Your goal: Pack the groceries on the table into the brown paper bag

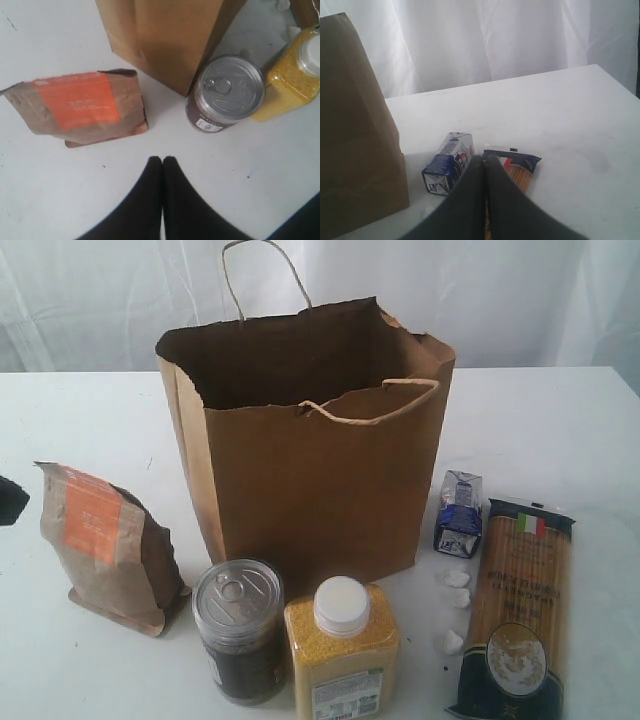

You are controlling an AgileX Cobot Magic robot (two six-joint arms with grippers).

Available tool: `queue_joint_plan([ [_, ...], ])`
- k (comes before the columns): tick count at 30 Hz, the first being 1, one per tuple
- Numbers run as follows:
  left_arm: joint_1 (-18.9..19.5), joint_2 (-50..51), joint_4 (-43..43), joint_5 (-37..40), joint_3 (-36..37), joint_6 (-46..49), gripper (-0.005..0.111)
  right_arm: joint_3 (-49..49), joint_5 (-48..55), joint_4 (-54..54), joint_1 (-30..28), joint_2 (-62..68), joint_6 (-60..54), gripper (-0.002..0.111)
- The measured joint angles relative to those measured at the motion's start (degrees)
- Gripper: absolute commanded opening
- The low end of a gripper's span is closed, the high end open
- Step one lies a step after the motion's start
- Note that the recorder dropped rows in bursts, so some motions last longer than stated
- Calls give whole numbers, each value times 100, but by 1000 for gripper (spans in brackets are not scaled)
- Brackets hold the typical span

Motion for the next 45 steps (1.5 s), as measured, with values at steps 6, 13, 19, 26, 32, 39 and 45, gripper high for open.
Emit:
queue_joint_plan([
  [6,0,0,7,-419,0,261,0,0,0,0,0,0,0,0],
  [13,0,22,289,-560,0,1032,0,0,0,0,0,0,0,0],
  [19,0,361,357,-560,11,953,20,0,0,0,0,0,0,0],
  [26,0,339,603,-1372,670,-57,28,0,0,0,0,0,0,0],
  [32,0,-402,603,-2713,1880,-661,28,0,0,0,0,0,0,0],
  [39,0,-1409,603,-4014,3037,-1153,28,0,0,0,0,0,0,0],
  [45,0,-1764,570,-4300,3313,-1376,28,0,0,0,0,0,0,0],
])
